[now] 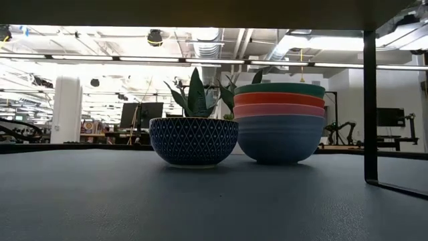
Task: Place and stack bowls onto a shelf
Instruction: Stack the yellow and white bowl on top of the light blue and white bowl on the shelf
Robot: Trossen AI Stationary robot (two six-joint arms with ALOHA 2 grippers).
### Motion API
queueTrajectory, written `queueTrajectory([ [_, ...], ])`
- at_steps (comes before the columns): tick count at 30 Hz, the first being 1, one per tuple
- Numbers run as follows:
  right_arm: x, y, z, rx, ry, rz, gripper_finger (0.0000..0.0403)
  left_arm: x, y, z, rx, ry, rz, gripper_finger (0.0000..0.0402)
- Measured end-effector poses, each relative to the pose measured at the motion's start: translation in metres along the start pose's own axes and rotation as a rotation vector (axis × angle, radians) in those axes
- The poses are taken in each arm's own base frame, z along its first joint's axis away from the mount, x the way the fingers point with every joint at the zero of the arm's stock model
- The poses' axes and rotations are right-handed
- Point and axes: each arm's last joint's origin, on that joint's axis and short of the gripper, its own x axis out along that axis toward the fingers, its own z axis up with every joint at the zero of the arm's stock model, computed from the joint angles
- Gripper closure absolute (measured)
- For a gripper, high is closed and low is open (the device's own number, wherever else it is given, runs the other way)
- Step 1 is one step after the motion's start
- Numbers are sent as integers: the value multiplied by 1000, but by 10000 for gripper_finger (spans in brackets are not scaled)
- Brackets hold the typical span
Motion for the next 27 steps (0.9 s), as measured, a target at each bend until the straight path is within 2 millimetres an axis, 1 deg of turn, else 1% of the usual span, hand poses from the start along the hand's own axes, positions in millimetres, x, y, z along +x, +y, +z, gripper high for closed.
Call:
queueTrajectory([
  [2,19,12,-1,-6,-3,22,380,-6,8,8,37,-13,-5,401],
  [3,28,21,-1,-8,-16,35,385,-8,12,10,61,-12,-4,401],
  [6,51,47,-7,-4,-27,36,380,-13,19,17,98,-20,-9,401],
  [10,71,84,-17,-21,-53,32,385,-16,24,21,107,-32,-11,401],
  [13,83,102,-31,-29,-44,1,385,-15,23,20,124,-31,-9,401],
  [16,89,112,-40,-31,-42,-21,385,-13,20,17,158,-15,-8,401],
  [20,91,117,-45,-13,-35,-18,385,-11,18,14,173,-9,-4,401],
  [22,96,118,-52,2,-38,-18,385,-10,16,12,180,-8,0,401],
  [27,102,123,-65,24,-9,-19,385,-8,15,10,198,8,0,401],
])
